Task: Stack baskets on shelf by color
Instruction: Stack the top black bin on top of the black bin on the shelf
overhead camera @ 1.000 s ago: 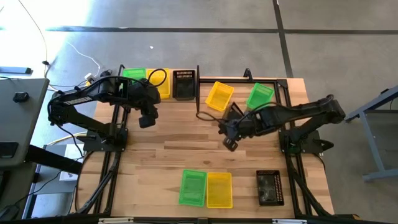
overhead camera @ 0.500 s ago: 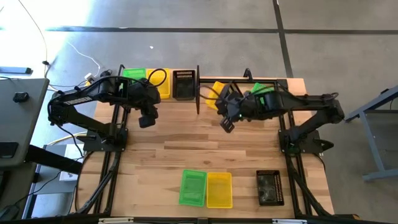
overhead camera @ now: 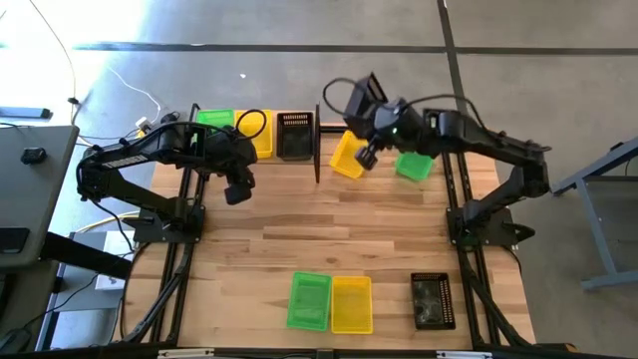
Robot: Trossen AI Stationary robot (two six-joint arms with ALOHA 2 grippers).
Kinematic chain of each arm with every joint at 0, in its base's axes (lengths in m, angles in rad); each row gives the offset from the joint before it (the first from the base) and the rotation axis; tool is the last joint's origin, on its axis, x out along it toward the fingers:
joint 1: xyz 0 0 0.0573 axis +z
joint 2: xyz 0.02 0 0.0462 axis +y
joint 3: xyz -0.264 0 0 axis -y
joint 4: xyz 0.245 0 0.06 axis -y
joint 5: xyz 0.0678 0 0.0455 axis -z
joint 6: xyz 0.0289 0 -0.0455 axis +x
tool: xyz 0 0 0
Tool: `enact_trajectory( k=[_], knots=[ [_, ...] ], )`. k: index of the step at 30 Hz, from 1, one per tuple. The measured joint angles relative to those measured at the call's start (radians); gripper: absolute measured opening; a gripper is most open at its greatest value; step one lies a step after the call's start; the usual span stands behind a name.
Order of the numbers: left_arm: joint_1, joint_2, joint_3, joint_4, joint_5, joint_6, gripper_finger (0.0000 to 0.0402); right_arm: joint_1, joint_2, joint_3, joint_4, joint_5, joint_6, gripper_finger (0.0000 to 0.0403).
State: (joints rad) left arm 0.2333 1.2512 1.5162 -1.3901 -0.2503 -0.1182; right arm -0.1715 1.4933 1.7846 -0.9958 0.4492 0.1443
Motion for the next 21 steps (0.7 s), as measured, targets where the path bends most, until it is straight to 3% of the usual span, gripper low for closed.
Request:
enact_trajectory(
  k=[12, 21],
  knots=[
    [0.002, 0.011, 0.000, 0.000, 0.000, -0.063, 0.0117, -0.087, 0.014, 0.055, 0.266, -0.032, -0.255, 0.0000],
    [0.003, 0.010, 0.000, 0.000, -0.002, -0.066, 0.0117, -0.081, 0.148, 0.075, 0.444, -0.086, -0.359, 0.0000]
  ],
)
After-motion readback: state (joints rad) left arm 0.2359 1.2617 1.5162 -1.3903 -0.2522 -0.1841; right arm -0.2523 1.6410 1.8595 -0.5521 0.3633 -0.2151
